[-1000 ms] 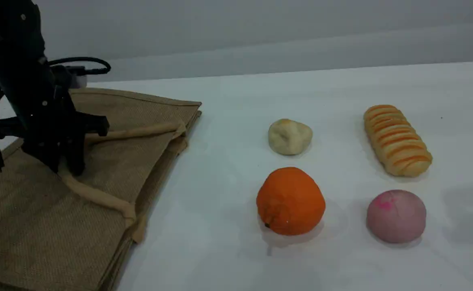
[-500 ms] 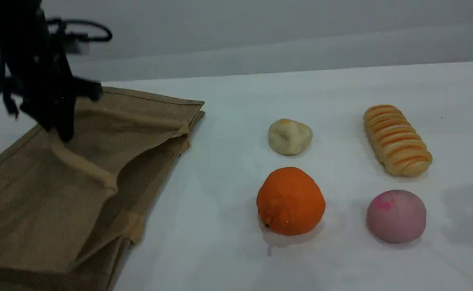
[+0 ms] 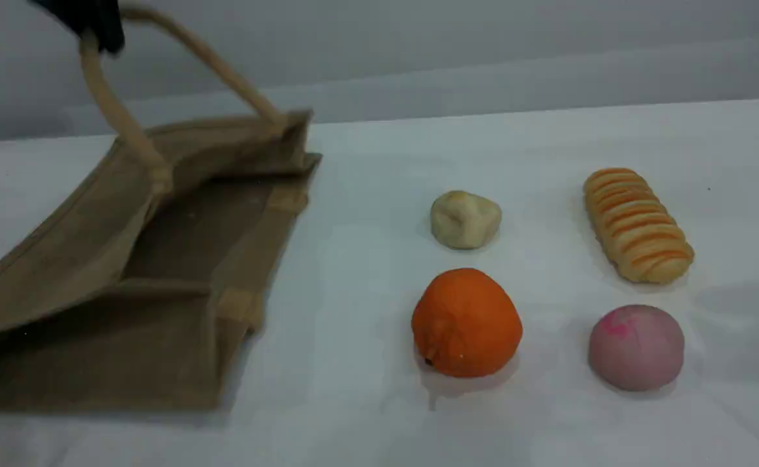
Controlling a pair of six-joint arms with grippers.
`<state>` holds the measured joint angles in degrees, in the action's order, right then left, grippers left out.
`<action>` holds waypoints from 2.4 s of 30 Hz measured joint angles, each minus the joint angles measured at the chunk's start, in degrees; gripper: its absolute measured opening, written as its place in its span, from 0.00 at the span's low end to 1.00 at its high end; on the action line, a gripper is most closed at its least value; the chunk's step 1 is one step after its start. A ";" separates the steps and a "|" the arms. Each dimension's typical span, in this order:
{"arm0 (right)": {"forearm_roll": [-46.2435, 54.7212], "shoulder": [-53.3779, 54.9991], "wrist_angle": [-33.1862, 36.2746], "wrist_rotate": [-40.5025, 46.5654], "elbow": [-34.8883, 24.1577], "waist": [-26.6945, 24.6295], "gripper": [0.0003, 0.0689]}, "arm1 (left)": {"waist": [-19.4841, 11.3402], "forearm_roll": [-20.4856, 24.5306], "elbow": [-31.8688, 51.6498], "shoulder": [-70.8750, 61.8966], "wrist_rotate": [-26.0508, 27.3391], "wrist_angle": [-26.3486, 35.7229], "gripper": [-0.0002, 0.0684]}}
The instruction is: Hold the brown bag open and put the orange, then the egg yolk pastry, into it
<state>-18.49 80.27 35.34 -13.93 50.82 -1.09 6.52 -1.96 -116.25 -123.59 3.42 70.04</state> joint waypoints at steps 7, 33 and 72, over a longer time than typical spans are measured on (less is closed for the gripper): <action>-8.30 2.08 -0.02 -8.54 0.00 0.00 0.73 | 0.00 -7.18 0.06 5.22 8.08 0.08 0.12; -25.36 8.01 0.10 -30.35 0.00 6.98 0.73 | 0.76 -20.52 0.16 13.24 20.08 -0.02 0.12; -5.66 28.30 -21.82 -9.01 1.75 30.96 0.73 | 3.45 -20.35 0.16 13.19 22.52 -0.18 0.12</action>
<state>-24.15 108.57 13.53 -22.93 52.57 29.87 9.97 -22.32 -116.09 -110.40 25.94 69.86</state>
